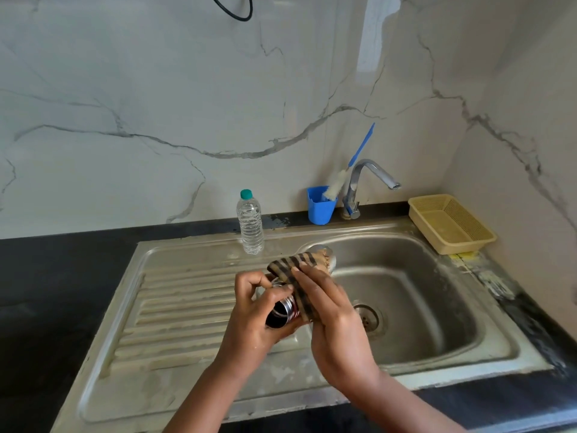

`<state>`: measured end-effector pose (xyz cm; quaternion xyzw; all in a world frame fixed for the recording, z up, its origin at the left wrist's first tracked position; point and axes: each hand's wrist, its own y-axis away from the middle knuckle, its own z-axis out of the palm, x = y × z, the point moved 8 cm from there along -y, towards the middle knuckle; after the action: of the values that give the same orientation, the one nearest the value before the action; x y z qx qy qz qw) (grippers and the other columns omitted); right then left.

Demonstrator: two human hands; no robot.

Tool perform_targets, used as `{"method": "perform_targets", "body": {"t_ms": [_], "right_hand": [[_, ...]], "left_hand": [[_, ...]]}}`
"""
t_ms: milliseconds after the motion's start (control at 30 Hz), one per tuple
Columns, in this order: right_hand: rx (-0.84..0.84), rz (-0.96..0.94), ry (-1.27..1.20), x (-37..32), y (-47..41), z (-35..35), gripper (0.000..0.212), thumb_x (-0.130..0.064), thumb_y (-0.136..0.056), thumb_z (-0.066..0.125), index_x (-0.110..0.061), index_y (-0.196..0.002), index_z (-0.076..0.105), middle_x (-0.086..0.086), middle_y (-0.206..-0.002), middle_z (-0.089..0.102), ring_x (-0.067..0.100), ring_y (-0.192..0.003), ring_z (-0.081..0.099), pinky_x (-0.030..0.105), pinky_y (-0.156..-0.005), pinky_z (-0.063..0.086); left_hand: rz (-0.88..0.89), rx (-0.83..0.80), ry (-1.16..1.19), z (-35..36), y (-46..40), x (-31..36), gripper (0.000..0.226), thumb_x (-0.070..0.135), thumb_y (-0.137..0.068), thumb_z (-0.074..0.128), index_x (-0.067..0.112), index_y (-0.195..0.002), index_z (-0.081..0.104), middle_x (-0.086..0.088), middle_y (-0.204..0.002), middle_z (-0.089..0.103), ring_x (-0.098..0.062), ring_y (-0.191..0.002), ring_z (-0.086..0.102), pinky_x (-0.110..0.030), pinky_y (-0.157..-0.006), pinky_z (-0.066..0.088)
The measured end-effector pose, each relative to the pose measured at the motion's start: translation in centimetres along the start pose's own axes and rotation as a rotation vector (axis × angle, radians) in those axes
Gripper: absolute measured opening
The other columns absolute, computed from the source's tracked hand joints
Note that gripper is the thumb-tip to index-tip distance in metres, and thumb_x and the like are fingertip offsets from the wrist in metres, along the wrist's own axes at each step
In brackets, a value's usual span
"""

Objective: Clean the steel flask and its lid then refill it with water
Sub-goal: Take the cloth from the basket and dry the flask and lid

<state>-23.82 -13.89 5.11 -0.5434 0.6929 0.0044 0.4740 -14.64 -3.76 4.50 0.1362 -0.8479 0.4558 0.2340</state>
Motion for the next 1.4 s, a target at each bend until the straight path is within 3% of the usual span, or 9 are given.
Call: {"method": "perform_targets", "body": {"t_ms": [200,367,533,633,767,933,1067,1267,1400], "right_hand": [[-0.164,0.011,0.013,6.6,-2.8,-0.4,0.056,-0.004,-0.085,0.040,-0.018,-0.138,0.054,-0.004,-0.142,0.052,0.011,-0.138,0.041,0.039,-0.112,0.039],[-0.525,-0.021,0.182,8.9,-3.1,-0.4,0.085,-0.025,-0.067,0.075,-0.030,-0.142,0.037,-0.013,-0.140,0.046,0.006,-0.130,0.042,0.026,-0.109,0.036],[-0.416,-0.085,0.325,8.1,-4.1,-1.6,0.081,-0.043,-0.056,0.078,-0.030,-0.126,0.040,-0.011,-0.116,0.058,0.011,-0.102,0.054,0.025,-0.092,0.041],[-0.238,-0.097,0.357,8.0,-3.7,-2.6,0.080,-0.043,-0.054,0.076,-0.029,-0.124,0.041,-0.010,-0.116,0.057,0.014,-0.104,0.053,0.033,-0.092,0.045],[-0.055,-0.267,0.503,7.2,-3.3,-3.7,0.079,-0.036,-0.063,0.075,-0.018,-0.136,0.047,-0.001,-0.122,0.060,0.025,-0.112,0.054,0.049,-0.099,0.043],[0.089,-0.406,0.680,4.7,-2.3,-2.9,0.056,-0.028,-0.082,0.072,-0.013,-0.135,0.059,0.007,-0.128,0.063,0.035,-0.122,0.055,0.062,-0.105,0.033],[0.101,-0.356,0.710,3.1,-1.5,-1.4,0.062,-0.028,-0.082,0.071,-0.014,-0.140,0.055,0.009,-0.132,0.060,0.036,-0.125,0.052,0.065,-0.110,0.027],[0.032,-0.455,0.685,-0.9,0.5,3.0,0.065,-0.026,-0.087,0.064,-0.017,-0.148,0.042,0.006,-0.143,0.052,0.031,-0.136,0.044,0.060,-0.113,0.026],[-0.047,-0.441,0.724,2.7,-1.6,-0.1,0.079,-0.024,-0.081,0.072,-0.024,-0.151,0.034,0.003,-0.144,0.049,0.030,-0.137,0.042,0.053,-0.116,0.025]], "left_hand": [[-0.036,0.014,0.061,-0.7,0.3,0.3,0.057,0.037,-0.064,0.087,0.023,-0.111,0.058,0.008,-0.109,0.036,0.003,-0.107,0.047,-0.011,-0.097,0.039],[-0.059,-0.016,0.202,-1.3,0.0,0.3,0.054,0.042,-0.068,0.085,0.023,-0.111,0.060,0.004,-0.106,0.041,-0.001,-0.107,0.051,-0.014,-0.096,0.042],[-0.224,-0.147,0.512,-0.9,-0.8,-1.1,0.050,0.034,-0.069,0.089,0.029,-0.112,0.065,-0.001,-0.118,0.046,-0.020,-0.130,0.052,-0.041,-0.105,0.048],[-0.448,-0.128,0.558,-1.1,-0.7,-2.5,0.083,0.036,-0.062,0.090,0.043,-0.133,0.048,0.008,-0.136,0.042,-0.012,-0.132,0.048,-0.033,-0.097,0.054],[-0.933,-0.082,0.622,-0.7,1.6,-2.8,0.084,0.082,-0.057,0.071,0.045,-0.128,0.047,0.010,-0.123,0.055,-0.004,-0.096,0.070,-0.029,-0.070,0.060],[-1.154,0.082,0.504,1.1,2.7,-2.1,0.050,0.068,-0.079,0.056,0.023,-0.100,0.060,-0.006,-0.090,0.065,-0.017,-0.058,0.069,-0.035,-0.053,0.059],[-1.131,0.326,0.502,0.3,2.8,-2.7,0.037,0.045,-0.096,0.055,0.009,-0.087,0.054,0.009,-0.050,0.054,-0.013,-0.042,0.056,-0.028,-0.044,0.049],[-1.051,0.395,0.501,1.1,2.8,-3.0,0.030,0.033,-0.101,0.053,0.025,-0.072,0.059,0.006,-0.060,0.062,-0.010,-0.058,0.058,-0.025,-0.055,0.047],[-0.932,0.328,0.389,-0.6,2.3,-3.3,0.025,0.027,-0.100,0.054,0.022,-0.076,0.056,0.009,-0.053,0.053,-0.012,-0.048,0.056,-0.044,-0.057,0.055]]}}
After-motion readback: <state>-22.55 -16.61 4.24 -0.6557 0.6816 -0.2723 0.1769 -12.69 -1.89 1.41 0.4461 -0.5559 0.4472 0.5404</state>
